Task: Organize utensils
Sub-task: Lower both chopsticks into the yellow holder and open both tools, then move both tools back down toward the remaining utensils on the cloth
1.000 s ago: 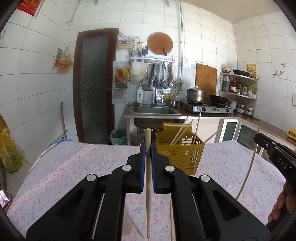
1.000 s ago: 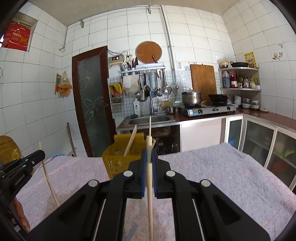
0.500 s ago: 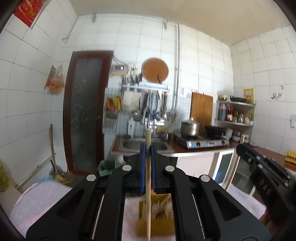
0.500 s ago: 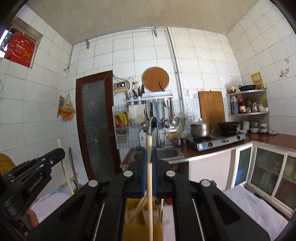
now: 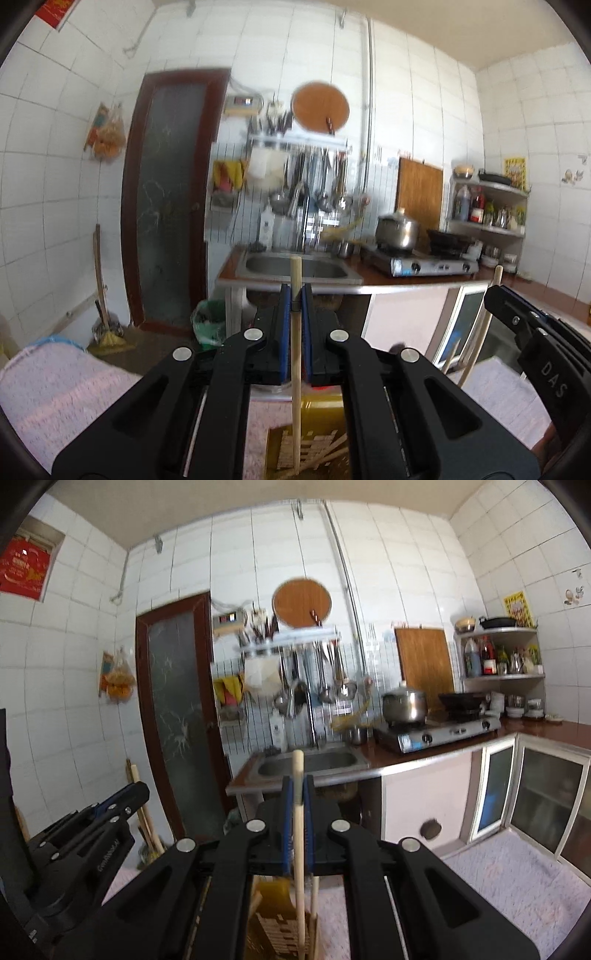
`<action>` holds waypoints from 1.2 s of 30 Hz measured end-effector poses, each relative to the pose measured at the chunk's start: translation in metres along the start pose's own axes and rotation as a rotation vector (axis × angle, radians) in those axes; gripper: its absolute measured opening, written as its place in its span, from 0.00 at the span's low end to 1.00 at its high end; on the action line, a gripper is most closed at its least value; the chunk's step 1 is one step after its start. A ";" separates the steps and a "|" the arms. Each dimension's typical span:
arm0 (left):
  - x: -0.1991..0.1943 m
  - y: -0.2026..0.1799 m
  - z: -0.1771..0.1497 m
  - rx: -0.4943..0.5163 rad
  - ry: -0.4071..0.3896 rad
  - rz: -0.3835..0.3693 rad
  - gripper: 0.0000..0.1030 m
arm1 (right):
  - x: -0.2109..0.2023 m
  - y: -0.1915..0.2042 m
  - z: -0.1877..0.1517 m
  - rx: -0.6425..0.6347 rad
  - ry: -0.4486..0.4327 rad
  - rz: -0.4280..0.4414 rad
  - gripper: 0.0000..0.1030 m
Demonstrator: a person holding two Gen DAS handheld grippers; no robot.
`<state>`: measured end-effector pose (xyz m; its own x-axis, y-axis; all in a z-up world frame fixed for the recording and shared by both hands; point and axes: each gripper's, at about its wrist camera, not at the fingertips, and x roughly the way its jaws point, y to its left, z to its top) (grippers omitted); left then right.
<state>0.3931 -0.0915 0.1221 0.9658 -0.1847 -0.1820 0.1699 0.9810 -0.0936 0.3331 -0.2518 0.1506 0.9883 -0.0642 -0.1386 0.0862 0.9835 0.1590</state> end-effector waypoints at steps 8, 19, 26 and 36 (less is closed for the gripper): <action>-0.024 0.024 0.010 -0.010 0.131 -0.009 0.12 | 0.002 -0.005 -0.007 -0.034 0.149 -0.051 0.44; -0.130 0.060 0.009 0.062 0.192 0.072 0.92 | -0.090 -0.023 0.010 -0.068 0.164 -0.142 0.80; -0.160 0.073 -0.054 0.078 0.308 0.079 0.95 | -0.125 -0.029 -0.041 -0.080 0.289 -0.149 0.83; -0.155 0.093 -0.150 0.045 0.509 0.092 0.95 | -0.135 -0.032 -0.136 -0.072 0.506 -0.161 0.83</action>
<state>0.2296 0.0193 -0.0049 0.7613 -0.0915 -0.6419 0.1076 0.9941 -0.0142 0.1794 -0.2516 0.0311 0.7772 -0.1431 -0.6128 0.2052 0.9782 0.0318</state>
